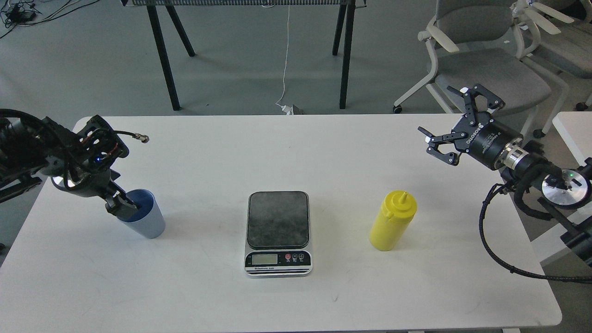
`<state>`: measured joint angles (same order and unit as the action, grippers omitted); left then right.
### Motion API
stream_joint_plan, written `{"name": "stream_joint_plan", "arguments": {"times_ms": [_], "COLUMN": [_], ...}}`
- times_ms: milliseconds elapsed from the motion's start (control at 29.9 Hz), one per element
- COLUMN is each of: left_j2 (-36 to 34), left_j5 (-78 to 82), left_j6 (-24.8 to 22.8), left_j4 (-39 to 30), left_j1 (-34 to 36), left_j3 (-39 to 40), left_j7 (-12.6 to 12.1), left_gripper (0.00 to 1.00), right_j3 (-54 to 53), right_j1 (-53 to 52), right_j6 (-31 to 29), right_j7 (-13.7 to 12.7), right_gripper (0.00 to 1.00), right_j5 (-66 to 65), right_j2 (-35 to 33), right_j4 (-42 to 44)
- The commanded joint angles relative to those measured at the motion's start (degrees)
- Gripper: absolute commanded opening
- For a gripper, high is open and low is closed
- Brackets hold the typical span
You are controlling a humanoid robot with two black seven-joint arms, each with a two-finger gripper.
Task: Pour seasoning into cup on scale with both arms
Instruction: 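Close the left gripper on the blue cup's rim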
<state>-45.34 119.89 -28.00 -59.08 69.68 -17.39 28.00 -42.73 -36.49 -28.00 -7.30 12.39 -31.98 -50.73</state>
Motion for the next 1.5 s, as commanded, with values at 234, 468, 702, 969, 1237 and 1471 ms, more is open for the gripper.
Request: {"name": "stream_joint_plan", "arguments": {"times_ms": [234, 468, 702, 969, 1237, 1471], "left_j2": [1.49, 1.84, 3.33, 3.42, 3.33, 3.07], "left_j5": [-0.01, -0.18, -1.50, -4.13, -5.37, -5.19], "left_j6": [0.92, 0.92, 1.80, 5.66, 6.46, 6.64], "left_j4": [3.09, 3.26, 4.93, 4.93, 4.85, 4.76], "left_j1": [-1.92, -2.27, -2.71, -2.71, -3.15, -4.29], "left_j3": [-0.01, 0.08, 0.08, 0.25, -0.01, -0.01], "left_j7": [0.00, 0.00, 0.00, 0.00, 0.00, 0.00], "left_gripper": [0.90, 0.88, 0.77, 0.55, 0.36, 0.06], "right_j3": [-0.07, -0.07, -0.07, -0.16, -0.60, -0.60], "right_j1": [0.46, 0.64, 1.07, 1.43, 1.95, 2.04], "right_j6": [0.00, 0.00, 0.00, 0.00, 0.00, 0.00], "right_j7": [0.00, 0.00, 0.09, 0.09, 0.09, 0.09], "right_gripper": [1.00, 1.00, 1.00, 1.00, 1.00, 1.00], "right_j5": [0.00, 0.00, 0.00, 0.00, 0.00, 0.00], "right_j2": [-0.01, -0.10, -0.10, -0.19, -0.28, -0.28], "right_j4": [-0.07, -0.07, 0.02, 0.02, -0.07, -0.07]}}
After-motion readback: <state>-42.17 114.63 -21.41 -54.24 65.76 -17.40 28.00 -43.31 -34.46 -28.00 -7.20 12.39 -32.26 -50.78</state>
